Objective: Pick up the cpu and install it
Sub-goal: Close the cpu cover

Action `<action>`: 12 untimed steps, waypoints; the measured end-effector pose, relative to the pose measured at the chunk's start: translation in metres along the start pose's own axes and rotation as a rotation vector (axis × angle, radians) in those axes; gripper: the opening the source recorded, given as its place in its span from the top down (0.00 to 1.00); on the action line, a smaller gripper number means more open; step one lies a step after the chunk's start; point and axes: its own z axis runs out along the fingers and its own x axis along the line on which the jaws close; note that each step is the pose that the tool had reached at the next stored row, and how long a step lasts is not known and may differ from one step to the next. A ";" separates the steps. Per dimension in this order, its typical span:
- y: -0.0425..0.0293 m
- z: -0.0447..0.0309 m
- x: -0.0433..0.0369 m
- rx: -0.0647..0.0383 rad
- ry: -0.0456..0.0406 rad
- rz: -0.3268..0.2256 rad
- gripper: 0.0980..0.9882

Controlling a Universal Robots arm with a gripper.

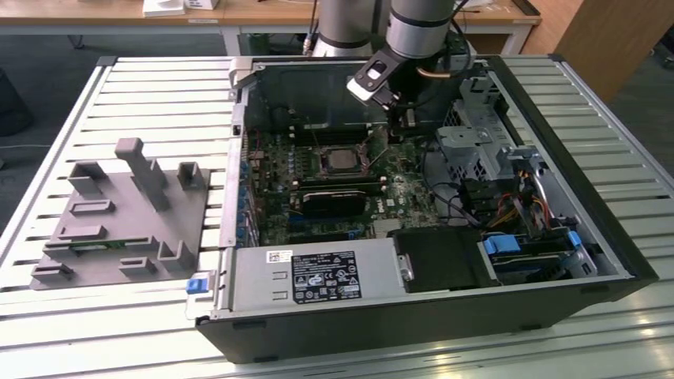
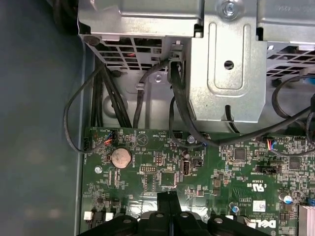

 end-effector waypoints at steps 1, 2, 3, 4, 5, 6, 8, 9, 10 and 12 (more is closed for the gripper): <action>-0.0004 0.0001 0.0000 0.000 0.0000 0.000 0.99; -0.0008 0.0002 0.0000 0.000 0.0001 0.000 0.99; -0.0011 0.0003 0.0000 0.000 0.0001 0.000 0.99; -0.0016 0.0004 0.0000 0.000 0.0001 0.000 0.99; -0.0021 0.0005 0.0001 0.000 0.0001 0.000 0.99; -0.0025 0.0005 0.0000 0.000 0.0001 0.000 0.99; -0.0030 0.0006 0.0001 0.000 0.0001 0.000 0.99; -0.0033 0.0006 0.0001 0.000 0.0002 0.000 0.99; -0.0037 0.0006 0.0001 0.000 0.0002 0.000 0.99; -0.0044 0.0006 0.0001 0.000 0.0000 0.000 0.99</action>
